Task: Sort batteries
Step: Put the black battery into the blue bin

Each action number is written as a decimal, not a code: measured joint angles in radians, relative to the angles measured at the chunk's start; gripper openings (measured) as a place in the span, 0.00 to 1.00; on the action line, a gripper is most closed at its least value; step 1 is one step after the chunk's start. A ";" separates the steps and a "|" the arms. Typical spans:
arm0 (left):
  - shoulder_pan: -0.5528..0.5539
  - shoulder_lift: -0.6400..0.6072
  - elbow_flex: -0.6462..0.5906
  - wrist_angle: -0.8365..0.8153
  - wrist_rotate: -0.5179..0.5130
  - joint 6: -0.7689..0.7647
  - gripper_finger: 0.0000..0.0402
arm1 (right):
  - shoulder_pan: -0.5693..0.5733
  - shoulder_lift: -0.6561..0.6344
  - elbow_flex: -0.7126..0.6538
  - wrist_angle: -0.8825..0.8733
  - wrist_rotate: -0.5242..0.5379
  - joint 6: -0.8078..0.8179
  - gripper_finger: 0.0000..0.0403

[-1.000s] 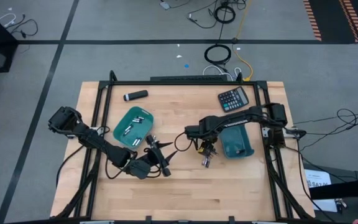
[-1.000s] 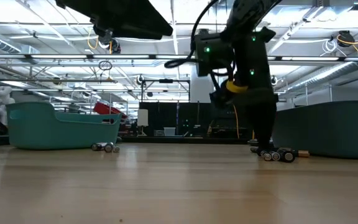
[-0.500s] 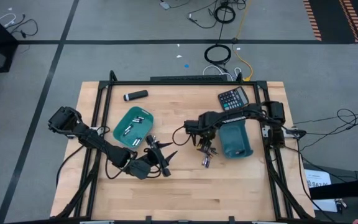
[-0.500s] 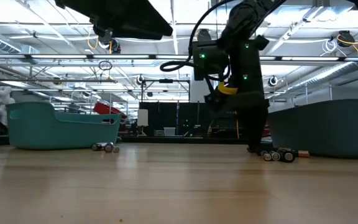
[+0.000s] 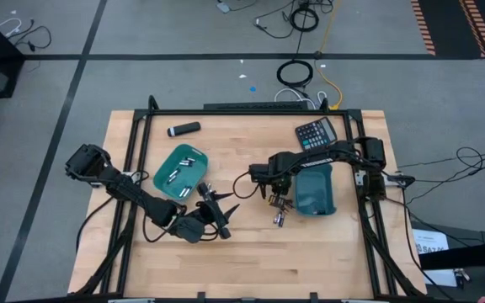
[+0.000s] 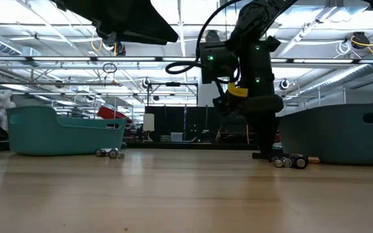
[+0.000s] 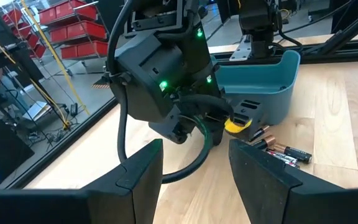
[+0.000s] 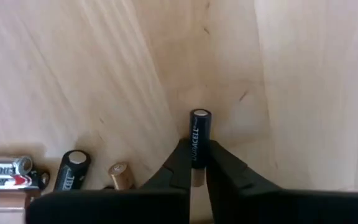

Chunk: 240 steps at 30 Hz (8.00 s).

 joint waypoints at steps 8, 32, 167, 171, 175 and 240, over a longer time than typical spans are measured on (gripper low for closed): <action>0.000 0.000 0.000 0.000 0.000 -0.001 0.48 | 0.036 0.005 0.028 -0.067 0.063 -0.026 0.01; 0.028 -0.001 0.000 0.006 0.136 -0.027 0.48 | 0.227 -0.647 -0.195 -0.327 0.256 0.336 0.02; -0.040 0.000 0.000 0.021 0.027 -0.180 0.48 | 0.259 -0.339 0.087 -0.177 0.248 -0.020 0.39; -0.049 0.000 0.000 0.050 0.027 -0.153 0.48 | 0.232 -0.248 0.087 -0.142 0.222 -0.115 0.35; -0.068 0.000 0.000 0.084 0.026 -0.122 0.48 | 0.171 -0.187 0.087 -0.130 0.201 -0.165 0.32; -0.085 0.000 0.000 0.019 -0.018 -0.151 0.48 | 0.104 -0.582 0.085 -0.176 0.254 -0.057 0.00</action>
